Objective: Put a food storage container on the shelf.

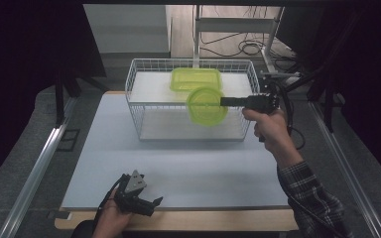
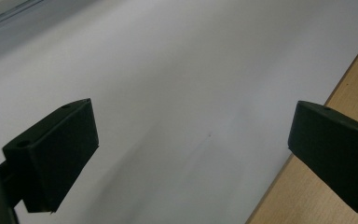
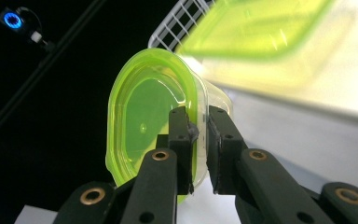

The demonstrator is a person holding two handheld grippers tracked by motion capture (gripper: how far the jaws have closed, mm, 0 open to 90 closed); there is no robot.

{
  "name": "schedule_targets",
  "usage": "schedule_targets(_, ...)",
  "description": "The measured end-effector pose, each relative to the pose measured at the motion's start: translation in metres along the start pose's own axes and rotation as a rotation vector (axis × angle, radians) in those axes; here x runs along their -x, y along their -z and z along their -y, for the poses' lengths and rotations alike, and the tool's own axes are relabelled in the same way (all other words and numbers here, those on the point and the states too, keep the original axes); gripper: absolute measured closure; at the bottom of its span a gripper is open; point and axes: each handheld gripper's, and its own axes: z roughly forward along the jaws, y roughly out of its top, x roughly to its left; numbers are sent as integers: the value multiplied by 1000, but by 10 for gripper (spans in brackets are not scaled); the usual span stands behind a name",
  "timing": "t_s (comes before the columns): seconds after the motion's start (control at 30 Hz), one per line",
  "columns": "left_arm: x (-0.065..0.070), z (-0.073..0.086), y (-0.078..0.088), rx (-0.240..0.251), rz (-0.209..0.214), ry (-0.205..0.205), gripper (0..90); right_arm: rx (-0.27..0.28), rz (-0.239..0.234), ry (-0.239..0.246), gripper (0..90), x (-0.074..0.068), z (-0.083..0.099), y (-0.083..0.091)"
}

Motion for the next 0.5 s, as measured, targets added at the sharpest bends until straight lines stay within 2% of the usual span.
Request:
schedule_targets(0.1,0,0,0,-2,0,0,15,31,-4,6,809,-8,-16,-2)
schedule_targets(0.2,0,0,0,-2,1,4,15,57,15,18,809,-15,-32,-5)
schedule_targets(0.33,0,1,0,-6,2,-1,15,91,67,38,809,-21,-55,-16)
schedule_targets(0.5,-1,1,1,-1,4,1,15,101,157,25,808,-15,-75,-36)
